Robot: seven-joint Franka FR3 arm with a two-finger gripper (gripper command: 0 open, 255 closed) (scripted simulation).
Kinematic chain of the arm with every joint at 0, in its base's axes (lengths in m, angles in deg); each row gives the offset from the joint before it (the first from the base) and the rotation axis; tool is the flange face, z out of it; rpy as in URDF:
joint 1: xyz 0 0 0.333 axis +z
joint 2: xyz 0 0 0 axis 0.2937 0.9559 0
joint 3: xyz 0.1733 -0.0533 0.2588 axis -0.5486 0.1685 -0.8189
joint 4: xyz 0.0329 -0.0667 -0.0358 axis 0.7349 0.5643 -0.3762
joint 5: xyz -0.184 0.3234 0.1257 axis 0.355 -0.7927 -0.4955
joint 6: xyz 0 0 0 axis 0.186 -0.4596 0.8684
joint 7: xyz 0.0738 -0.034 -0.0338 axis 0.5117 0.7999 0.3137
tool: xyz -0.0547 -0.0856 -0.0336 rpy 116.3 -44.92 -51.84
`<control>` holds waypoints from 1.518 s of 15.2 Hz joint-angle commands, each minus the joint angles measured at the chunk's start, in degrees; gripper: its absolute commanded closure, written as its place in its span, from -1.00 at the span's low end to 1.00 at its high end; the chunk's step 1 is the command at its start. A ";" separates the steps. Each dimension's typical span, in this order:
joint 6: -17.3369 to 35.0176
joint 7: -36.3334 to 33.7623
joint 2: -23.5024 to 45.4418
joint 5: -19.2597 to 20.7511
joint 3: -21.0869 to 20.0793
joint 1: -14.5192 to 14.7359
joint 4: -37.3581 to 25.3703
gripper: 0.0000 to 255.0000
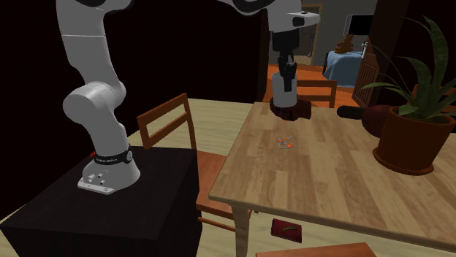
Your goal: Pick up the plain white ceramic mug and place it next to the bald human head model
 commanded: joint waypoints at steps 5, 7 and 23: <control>0.97 -8.65 -1.96 1.74 -3.87 4.14 2.77 1.00; 0.99 -11.48 -2.04 2.25 -5.19 5.47 2.85 1.00; -1.89 -33.81 5.29 7.36 -14.98 16.63 -6.52 1.00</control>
